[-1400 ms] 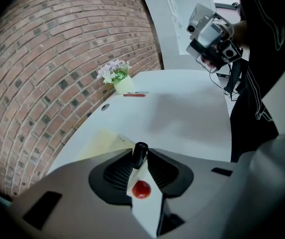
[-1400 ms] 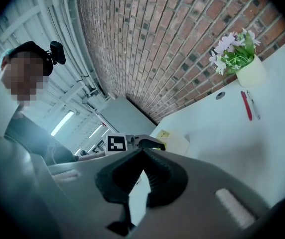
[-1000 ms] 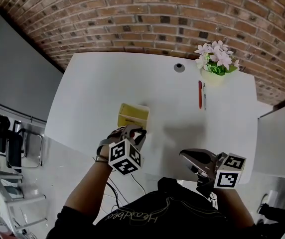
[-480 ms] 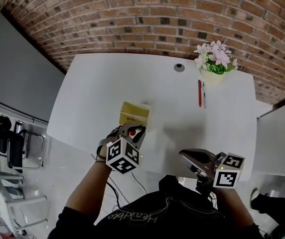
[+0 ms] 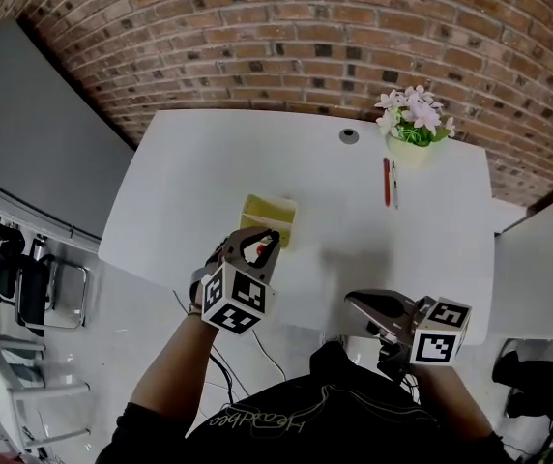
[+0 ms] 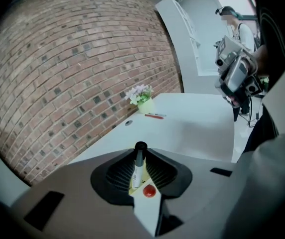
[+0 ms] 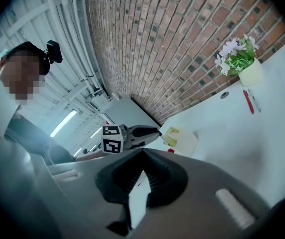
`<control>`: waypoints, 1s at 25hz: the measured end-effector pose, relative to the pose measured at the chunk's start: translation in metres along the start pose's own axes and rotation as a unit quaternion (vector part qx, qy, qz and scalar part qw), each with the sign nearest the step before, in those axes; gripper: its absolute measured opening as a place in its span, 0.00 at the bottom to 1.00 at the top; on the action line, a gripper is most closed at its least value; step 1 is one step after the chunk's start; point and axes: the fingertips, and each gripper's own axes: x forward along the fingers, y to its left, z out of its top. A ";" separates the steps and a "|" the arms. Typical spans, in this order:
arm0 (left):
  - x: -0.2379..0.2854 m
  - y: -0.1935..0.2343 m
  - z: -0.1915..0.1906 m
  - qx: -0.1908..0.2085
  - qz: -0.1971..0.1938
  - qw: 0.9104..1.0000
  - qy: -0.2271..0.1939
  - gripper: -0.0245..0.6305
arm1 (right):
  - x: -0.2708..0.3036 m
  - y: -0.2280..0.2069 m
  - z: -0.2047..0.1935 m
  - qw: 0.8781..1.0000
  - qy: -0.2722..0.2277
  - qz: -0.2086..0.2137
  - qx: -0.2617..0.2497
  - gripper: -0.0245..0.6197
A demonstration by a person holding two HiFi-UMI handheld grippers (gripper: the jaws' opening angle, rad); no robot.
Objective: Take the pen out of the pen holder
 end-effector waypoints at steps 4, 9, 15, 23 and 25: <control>-0.019 0.006 0.017 -0.032 0.012 0.999 -0.034 0.15 | -0.001 0.017 -0.003 1.000 -0.002 0.014 -0.006 0.04; -0.056 0.001 0.040 -0.080 0.010 0.993 -0.084 0.15 | -0.003 0.042 -0.005 0.999 -0.003 0.023 -0.025 0.04; -0.112 -0.008 0.060 -0.147 -0.009 0.979 -0.143 0.15 | -0.006 0.077 0.009 0.997 -0.018 0.029 -0.068 0.04; -0.187 -0.042 0.062 -0.247 -0.084 0.942 -0.212 0.15 | -0.018 0.125 -0.003 0.994 -0.045 0.029 -0.092 0.04; -0.203 -0.051 0.060 -0.266 -0.102 0.932 -0.224 0.15 | -0.021 0.135 -0.005 0.993 -0.051 0.025 -0.105 0.04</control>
